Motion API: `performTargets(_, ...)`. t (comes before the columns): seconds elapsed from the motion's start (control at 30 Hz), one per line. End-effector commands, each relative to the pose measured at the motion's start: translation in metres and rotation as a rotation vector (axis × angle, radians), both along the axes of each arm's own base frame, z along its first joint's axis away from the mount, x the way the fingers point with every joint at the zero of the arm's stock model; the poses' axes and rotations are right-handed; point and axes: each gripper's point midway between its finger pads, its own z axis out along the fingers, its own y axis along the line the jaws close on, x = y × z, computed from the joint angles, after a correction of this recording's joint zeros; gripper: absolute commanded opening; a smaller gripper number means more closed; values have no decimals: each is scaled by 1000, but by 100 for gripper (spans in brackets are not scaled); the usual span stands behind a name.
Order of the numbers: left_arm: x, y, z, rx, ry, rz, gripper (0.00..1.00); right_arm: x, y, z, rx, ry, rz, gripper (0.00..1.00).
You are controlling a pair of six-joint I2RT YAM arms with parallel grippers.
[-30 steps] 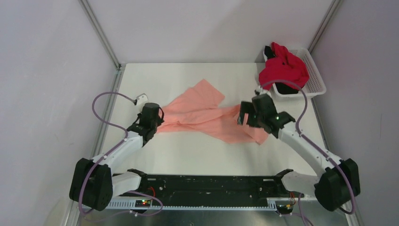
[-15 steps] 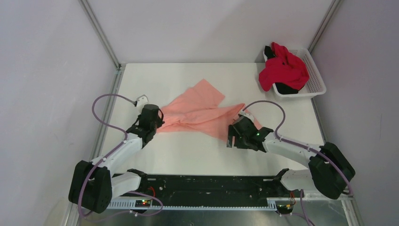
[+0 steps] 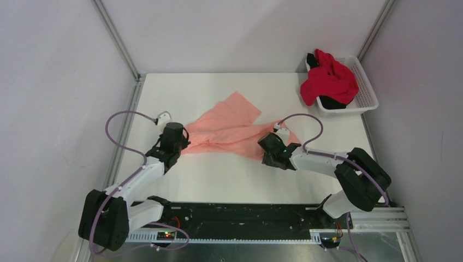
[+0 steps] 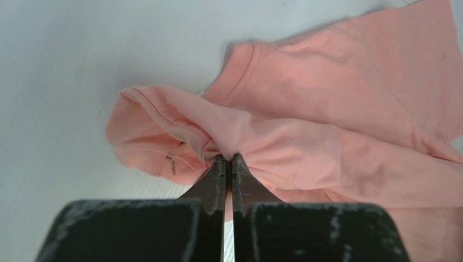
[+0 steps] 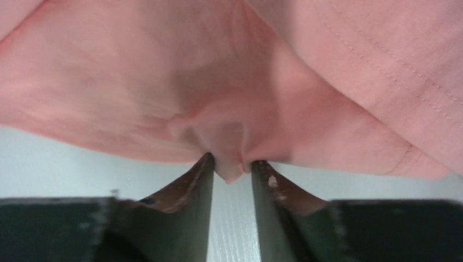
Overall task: Fold and stack the t-shirts
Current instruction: Flatten out the tshirt
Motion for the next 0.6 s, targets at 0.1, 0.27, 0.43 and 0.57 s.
performTargets(0.1, 3, 4, 14, -17, -63, 26, 0, -8, -20, -6, -98, 20, -72, 29)
performTargets(0.27, 3, 4, 14, -15, -65, 27, 0, -16, -30, 1, -133, 23, -65, 10)
performTargets(0.43, 4, 4, 16, -16, -70, 29, 0, -26, -30, 5, -131, 57, -20, 6)
performTargets(0.57, 3, 1, 24, -34, -97, 13, 0, -28, -33, 20, -116, 41, 21, 0)
